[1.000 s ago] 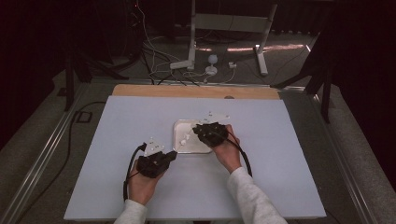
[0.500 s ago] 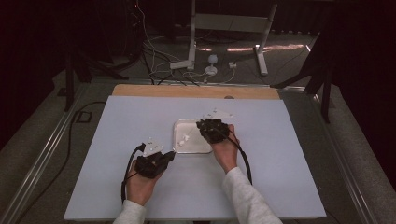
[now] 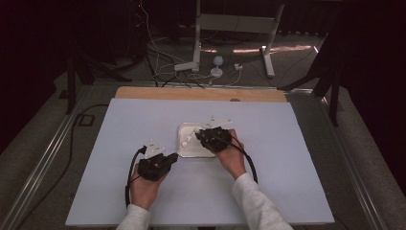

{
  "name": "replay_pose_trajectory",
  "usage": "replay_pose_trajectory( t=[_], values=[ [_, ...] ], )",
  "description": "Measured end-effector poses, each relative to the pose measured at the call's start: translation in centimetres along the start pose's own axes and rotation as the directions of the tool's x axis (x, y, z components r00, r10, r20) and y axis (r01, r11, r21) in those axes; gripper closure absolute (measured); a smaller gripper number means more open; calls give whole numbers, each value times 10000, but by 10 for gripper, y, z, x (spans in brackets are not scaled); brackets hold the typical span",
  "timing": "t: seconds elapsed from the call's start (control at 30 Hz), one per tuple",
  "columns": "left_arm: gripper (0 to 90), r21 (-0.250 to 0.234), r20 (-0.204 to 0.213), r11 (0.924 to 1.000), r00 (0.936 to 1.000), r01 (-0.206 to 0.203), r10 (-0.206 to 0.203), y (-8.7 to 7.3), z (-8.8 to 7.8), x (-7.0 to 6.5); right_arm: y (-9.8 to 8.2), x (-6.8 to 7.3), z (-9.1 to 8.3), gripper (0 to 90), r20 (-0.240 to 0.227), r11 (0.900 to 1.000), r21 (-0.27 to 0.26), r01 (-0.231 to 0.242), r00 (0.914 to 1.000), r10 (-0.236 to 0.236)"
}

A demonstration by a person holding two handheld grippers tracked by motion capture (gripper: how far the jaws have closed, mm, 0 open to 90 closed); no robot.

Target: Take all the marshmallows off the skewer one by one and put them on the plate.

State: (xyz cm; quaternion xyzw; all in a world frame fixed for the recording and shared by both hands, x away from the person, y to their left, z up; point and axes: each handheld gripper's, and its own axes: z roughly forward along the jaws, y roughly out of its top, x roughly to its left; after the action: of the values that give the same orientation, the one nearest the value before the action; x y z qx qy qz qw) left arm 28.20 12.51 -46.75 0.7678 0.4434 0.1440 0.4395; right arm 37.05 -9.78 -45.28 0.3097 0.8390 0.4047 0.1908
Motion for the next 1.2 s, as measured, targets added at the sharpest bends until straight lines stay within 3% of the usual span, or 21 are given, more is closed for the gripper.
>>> replay_pose_trajectory(
  t=[0.33, 0.5, 0.67, 0.9, 1.2],
  values=[
    [899, 142, -54, 9999, 10000, 38, -37, 0, 6, 3, -2, -5, 1, 675, 334, 9996, 150, -232, 9992, 227],
    [898, 77, -86, 9999, 9999, 88, -87, 0, 5, 3, -2, -2, -2, 531, -5, 9995, 105, -286, 9996, 286],
    [898, 67, -114, 10000, 9999, 73, -72, 0, 5, 3, 0, 3, -8, 451, -204, 9998, -77, -179, 9996, 178],
    [898, 89, -114, 10000, 9999, 1, 0, 0, 6, 2, 2, 13, -15, 434, -453, 9992, -396, 34, 9990, -52],
    [898, 69, -64, 10000, 10000, 2, -2, 1, 5, 1, 3, 19, -13, 496, -536, 9983, -574, 30, 9985, -61]
  ],
)
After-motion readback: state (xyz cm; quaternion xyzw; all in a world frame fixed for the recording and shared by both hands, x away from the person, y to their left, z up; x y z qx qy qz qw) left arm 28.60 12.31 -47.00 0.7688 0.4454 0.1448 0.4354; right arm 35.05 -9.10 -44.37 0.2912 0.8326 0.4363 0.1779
